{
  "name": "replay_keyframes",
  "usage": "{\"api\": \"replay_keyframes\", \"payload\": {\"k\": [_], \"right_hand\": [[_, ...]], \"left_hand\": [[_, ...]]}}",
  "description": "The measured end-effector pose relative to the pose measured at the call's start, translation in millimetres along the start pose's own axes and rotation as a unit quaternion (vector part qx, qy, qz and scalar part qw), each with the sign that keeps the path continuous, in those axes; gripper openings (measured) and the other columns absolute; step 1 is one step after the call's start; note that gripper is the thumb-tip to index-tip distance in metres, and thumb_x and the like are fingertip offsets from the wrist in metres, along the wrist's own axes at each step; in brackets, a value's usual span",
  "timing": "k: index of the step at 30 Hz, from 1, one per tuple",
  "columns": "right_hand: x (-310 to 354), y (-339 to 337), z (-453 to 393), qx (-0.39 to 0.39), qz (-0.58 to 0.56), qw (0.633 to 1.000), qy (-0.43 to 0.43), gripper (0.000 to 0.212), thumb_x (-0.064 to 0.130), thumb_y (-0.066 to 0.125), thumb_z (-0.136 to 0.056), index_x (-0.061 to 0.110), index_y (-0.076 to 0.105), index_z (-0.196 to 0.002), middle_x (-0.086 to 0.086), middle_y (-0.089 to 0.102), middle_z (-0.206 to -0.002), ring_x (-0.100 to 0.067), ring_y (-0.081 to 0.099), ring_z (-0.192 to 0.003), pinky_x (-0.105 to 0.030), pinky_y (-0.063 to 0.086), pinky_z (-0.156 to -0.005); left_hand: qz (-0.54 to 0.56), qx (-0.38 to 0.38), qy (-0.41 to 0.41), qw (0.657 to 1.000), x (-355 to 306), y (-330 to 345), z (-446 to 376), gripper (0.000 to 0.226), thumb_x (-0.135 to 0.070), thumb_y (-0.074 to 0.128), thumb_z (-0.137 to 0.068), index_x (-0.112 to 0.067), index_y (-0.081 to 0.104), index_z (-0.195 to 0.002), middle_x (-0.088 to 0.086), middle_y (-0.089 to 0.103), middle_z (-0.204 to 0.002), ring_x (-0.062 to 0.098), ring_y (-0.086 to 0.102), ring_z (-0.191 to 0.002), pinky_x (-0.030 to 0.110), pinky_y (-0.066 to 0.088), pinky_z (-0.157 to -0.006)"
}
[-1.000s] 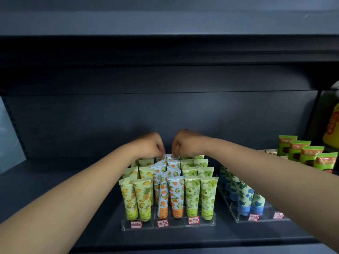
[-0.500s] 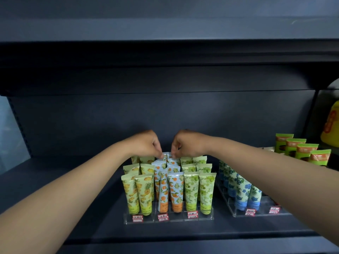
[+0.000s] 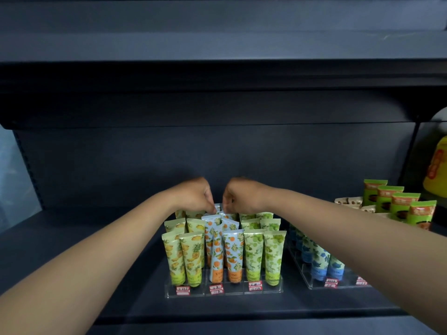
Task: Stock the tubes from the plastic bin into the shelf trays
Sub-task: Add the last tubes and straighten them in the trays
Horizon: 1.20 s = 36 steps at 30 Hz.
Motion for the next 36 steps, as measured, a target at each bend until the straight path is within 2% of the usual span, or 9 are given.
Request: {"api": "replay_keyframes", "payload": {"k": [4, 6, 9, 13, 16, 20, 27, 36], "right_hand": [[2, -4, 1, -0.010, 0.014, 1.000, -0.003, 0.016, 0.019, 0.063, -0.087, 0.010, 0.073, -0.096, -0.004, 0.071, -0.103, -0.017, 0.064, -0.094, -0.028, 0.051, -0.080], [2, -7, 1, -0.017, 0.013, 1.000, -0.003, 0.016, 0.019, 0.063, -0.087, 0.011, 0.073, -0.096, -0.003, 0.071, -0.103, -0.016, 0.064, -0.094, -0.027, 0.050, -0.080], [3, -12, 1, -0.023, 0.007, 1.000, 0.000, 0.014, 0.018, 0.064, -0.085, 0.011, 0.073, -0.094, -0.002, 0.071, -0.101, -0.015, 0.064, -0.090, -0.026, 0.051, -0.079], [5, -16, 2, -0.022, 0.008, 1.000, 0.002, 0.014, 0.018, 0.066, -0.085, 0.010, 0.073, -0.093, -0.002, 0.071, -0.099, -0.014, 0.064, -0.088, -0.026, 0.051, -0.077], [6, -15, 3, -0.017, 0.017, 1.000, 0.003, 0.015, 0.017, 0.066, -0.084, 0.009, 0.072, -0.095, -0.003, 0.071, -0.099, -0.016, 0.065, -0.090, -0.027, 0.052, -0.077], [5, -8, 5, -0.008, 0.021, 1.000, 0.009, 0.015, 0.016, 0.066, -0.084, 0.007, 0.072, -0.094, -0.005, 0.072, -0.097, -0.018, 0.066, -0.090, -0.030, 0.054, -0.078], [0, -5, 7, 0.010, -0.002, 1.000, 0.016, 0.013, 0.019, 0.068, -0.084, 0.009, 0.072, -0.092, -0.004, 0.072, -0.097, -0.012, 0.061, -0.081, -0.024, 0.048, -0.069], [-5, -5, 7, 0.014, -0.029, 0.999, 0.027, 0.017, 0.022, 0.069, -0.084, 0.009, 0.074, -0.094, -0.002, 0.072, -0.098, -0.013, 0.065, -0.089, -0.025, 0.052, -0.076]], "left_hand": [[-0.007, -0.010, 0.002, 1.000, -1, 0, 1, 0.012, -0.019, 0.068, -0.082, -0.009, 0.075, -0.084, -0.007, 0.065, -0.069, 0.001, 0.051, -0.057, 0.015, 0.037, -0.051], [-0.013, -0.013, 0.008, 1.000, -2, 0, 1, 0.013, -0.019, 0.068, -0.083, -0.009, 0.075, -0.085, -0.011, 0.062, -0.066, -0.001, 0.049, -0.055, 0.013, 0.035, -0.048], [-0.009, -0.009, 0.018, 1.000, -3, -1, 2, 0.012, -0.019, 0.068, -0.083, -0.011, 0.075, -0.087, -0.015, 0.063, -0.068, -0.002, 0.052, -0.059, 0.010, 0.036, -0.051], [-0.008, 0.000, 0.038, 0.999, -6, 0, 4, 0.011, -0.015, 0.066, -0.084, -0.011, 0.075, -0.090, -0.013, 0.070, -0.085, -0.005, 0.055, -0.065, 0.007, 0.038, -0.058], [-0.010, -0.001, 0.041, 0.999, -6, 0, 5, 0.011, -0.015, 0.065, -0.085, -0.013, 0.075, -0.090, -0.012, 0.067, -0.079, -0.005, 0.054, -0.065, 0.003, 0.037, -0.055], [-0.010, 0.006, 0.041, 0.999, -7, 2, 5, 0.012, -0.014, 0.063, -0.087, -0.014, 0.075, -0.089, -0.016, 0.063, -0.074, -0.003, 0.054, -0.066, 0.006, 0.037, -0.055], [0.010, 0.007, 0.041, 0.999, -6, 1, 5, 0.012, -0.012, 0.064, -0.085, -0.016, 0.075, -0.085, -0.018, 0.064, -0.072, -0.002, 0.057, -0.069, 0.015, 0.044, -0.067], [0.020, -0.008, 0.043, 0.999, -5, -4, 10, 0.010, -0.017, 0.068, -0.083, -0.014, 0.075, -0.090, -0.019, 0.063, -0.070, -0.005, 0.055, -0.063, 0.010, 0.039, -0.059]]}}
Point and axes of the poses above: each hand's wrist, its own z-axis away from the middle knuckle, its own y-axis out of the palm, x = y × z, the point moved 7 cm from there along -z, towards the middle knuckle
